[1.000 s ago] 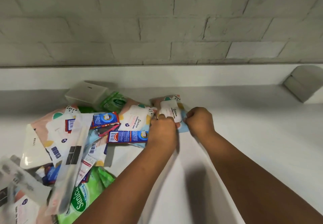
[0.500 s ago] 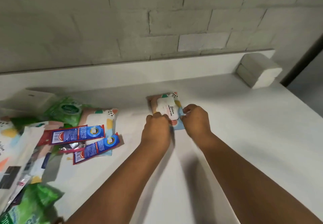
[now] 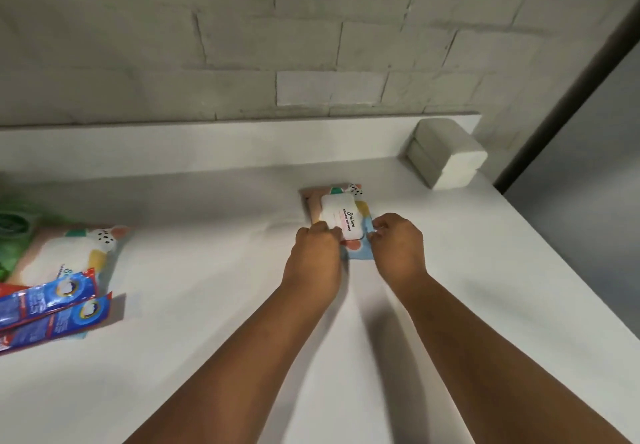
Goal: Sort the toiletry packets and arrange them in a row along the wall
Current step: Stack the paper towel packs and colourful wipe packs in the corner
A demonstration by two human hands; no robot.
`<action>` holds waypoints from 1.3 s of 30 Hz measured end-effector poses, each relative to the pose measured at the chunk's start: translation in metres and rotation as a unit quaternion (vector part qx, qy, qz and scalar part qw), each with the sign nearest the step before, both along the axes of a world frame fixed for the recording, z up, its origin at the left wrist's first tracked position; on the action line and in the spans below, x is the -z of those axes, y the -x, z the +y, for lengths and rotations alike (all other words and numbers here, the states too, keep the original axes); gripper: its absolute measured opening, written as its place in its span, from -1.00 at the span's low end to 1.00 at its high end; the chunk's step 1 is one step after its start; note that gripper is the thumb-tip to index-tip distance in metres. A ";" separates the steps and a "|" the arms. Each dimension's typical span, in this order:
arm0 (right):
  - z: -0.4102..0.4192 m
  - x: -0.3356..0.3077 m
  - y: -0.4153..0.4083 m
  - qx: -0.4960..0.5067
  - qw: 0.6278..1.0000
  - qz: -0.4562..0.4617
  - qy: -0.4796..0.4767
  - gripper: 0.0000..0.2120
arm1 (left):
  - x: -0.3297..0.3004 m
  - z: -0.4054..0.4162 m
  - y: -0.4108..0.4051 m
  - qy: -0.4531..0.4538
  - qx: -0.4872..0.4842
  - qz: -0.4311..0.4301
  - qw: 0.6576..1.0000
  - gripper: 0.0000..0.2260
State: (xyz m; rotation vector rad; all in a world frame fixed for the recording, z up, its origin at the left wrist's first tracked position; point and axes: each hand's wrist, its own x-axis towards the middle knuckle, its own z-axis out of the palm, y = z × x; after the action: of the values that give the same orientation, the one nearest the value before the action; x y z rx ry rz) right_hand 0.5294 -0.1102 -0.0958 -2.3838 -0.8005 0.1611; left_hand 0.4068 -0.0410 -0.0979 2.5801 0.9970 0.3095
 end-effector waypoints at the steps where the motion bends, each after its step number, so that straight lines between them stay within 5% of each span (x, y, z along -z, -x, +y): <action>1: -0.003 0.001 -0.010 -0.001 1.000 -0.008 -0.004 -0.82 | 0.000 -0.002 -0.011 -0.001 -0.003 0.001 1.000 -0.68; 5: -0.010 0.005 -0.043 -0.063 0.993 -0.100 -0.018 -0.72 | 0.002 -0.006 -0.052 0.020 -0.013 -0.002 1.000 -0.66; 13: -0.002 0.018 -0.089 -0.182 0.959 -0.212 -0.045 -0.81 | 0.009 0.008 -0.108 0.038 -0.045 -0.049 0.997 -0.74; 39: 0.029 0.044 -0.159 -0.133 0.976 -0.169 -0.014 -0.70 | 0.014 0.037 -0.168 0.005 0.004 -0.078 0.997 -0.76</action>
State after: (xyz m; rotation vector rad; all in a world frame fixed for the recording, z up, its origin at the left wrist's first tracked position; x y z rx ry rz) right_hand 0.6880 -0.0812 -0.1397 -2.2990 -1.2734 -0.1532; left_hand 0.5751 -0.0044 -0.1124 2.5063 0.9294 0.4931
